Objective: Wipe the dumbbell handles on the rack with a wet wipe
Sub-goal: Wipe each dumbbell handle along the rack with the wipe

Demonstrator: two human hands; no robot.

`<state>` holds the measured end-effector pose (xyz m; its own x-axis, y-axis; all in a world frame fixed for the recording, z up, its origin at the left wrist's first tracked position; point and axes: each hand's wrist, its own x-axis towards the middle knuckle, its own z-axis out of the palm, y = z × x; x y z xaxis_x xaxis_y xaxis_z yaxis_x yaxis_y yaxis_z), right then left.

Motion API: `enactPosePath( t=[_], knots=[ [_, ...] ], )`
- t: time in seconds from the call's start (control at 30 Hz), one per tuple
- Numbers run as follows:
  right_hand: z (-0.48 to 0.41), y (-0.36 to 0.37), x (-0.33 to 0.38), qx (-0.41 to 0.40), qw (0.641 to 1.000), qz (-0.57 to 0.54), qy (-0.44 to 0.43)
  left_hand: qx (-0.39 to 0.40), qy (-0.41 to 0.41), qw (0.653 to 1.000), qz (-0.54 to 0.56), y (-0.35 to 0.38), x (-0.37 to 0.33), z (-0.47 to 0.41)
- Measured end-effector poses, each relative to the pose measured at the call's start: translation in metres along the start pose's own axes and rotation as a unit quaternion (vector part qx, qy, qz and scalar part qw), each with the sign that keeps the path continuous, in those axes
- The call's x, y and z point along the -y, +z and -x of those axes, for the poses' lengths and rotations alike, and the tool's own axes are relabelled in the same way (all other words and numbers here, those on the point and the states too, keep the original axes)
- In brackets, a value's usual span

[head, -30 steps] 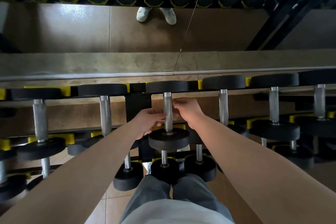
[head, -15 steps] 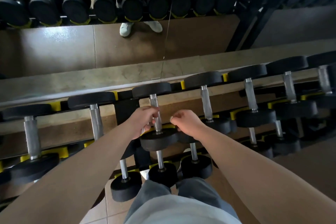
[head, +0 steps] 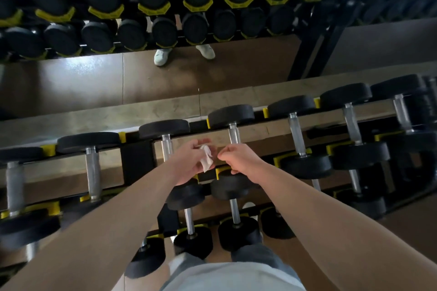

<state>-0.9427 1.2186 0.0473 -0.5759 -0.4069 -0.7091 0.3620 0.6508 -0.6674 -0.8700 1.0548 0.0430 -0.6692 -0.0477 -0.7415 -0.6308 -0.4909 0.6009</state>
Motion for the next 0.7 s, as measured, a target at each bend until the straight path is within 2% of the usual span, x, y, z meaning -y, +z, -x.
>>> enactPosePath(
  t=[0.13, 0.33, 0.4, 0.5, 0.63, 0.7],
  knots=[
    [0.001, -0.027, -0.01, 0.021, 0.998, 0.048, -0.03, -0.026, 0.012, 0.999, 0.022, 0.036, 0.005, -0.007],
    [0.001, -0.067, -0.014, 0.053, 0.991, 0.075, -0.095, -0.046, 0.063, 0.997, -0.02, 0.069, 0.01, -0.007],
    [-0.001, -0.078, -0.015, 0.063, 0.993, 0.047, -0.084, -0.06, 0.075, 0.994, -0.051, 0.076, 0.01, -0.006],
    [-0.006, -0.091, -0.016, 0.053, 0.997, -0.015, -0.058, -0.089, 0.082, 0.978, -0.168, 0.084, 0.016, -0.01],
    [-0.014, -0.104, -0.017, 0.019, 0.998, -0.03, -0.044, -0.135, 0.066, 0.976, -0.154, 0.094, 0.023, -0.016],
    [-0.018, -0.109, -0.016, -0.002, 0.998, -0.037, -0.045, -0.142, 0.053, 0.983, -0.108, 0.092, 0.023, -0.018]
  ],
)
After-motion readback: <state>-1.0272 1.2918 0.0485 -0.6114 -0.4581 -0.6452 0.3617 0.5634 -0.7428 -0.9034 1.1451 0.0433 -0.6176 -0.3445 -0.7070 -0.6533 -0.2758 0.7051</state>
